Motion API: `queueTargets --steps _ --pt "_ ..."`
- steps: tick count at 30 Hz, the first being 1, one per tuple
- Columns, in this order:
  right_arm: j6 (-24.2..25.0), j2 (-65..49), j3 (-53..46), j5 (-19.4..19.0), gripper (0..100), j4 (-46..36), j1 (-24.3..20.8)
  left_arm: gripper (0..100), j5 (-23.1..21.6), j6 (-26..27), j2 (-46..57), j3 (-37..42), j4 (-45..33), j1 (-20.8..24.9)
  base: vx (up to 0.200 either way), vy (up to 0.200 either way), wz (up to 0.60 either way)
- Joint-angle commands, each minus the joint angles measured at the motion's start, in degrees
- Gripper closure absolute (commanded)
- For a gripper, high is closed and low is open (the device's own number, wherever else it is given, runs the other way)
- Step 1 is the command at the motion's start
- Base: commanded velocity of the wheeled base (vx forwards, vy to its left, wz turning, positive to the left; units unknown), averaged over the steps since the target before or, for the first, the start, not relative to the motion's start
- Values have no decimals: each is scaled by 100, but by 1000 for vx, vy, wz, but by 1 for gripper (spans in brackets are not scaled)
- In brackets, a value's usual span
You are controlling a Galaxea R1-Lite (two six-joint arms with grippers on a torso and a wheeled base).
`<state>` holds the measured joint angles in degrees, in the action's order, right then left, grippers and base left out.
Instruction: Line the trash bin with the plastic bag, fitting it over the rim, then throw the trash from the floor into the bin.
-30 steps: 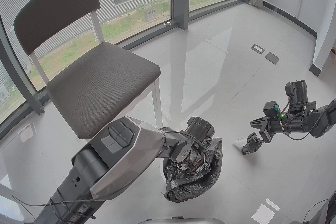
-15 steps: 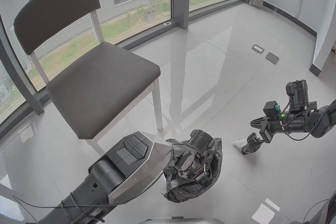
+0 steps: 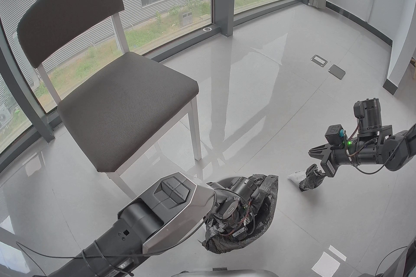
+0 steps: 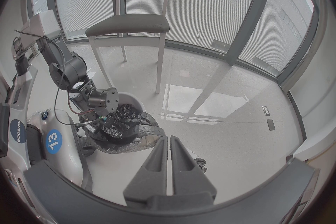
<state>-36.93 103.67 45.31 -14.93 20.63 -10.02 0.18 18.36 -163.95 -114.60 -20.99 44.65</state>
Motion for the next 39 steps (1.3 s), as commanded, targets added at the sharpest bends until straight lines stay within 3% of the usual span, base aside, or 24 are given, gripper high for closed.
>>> queueTargets --steps 1,6,11,16,19,25,39 --pt "-8 -57 -58 -1 100 3 0 100 166 -298 -40 1 43 -18 0 0 0" --pt "-16 -75 -146 -1 100 3 0 100 184 -869 -67 1 -72 -115 0 0 0" --pt "-16 -110 -216 -1 100 3 0 100 175 -992 47 1 -397 -317 0 0 0" --pt "-16 -119 -233 -1 100 -6 0 100 122 -1282 65 1 -1847 -449 0 0 0" --pt "-8 -101 -225 -1 100 -6 0 100 17 -1555 267 1 -2295 -431 0 0 0" --pt "-16 -84 -233 -1 100 -15 0 100 -185 -2012 522 1 -1601 -361 0 0 0" --pt "-25 -216 -436 -1 100 -6 0 100 -141 -1977 988 1 -986 -440 0 0 0"
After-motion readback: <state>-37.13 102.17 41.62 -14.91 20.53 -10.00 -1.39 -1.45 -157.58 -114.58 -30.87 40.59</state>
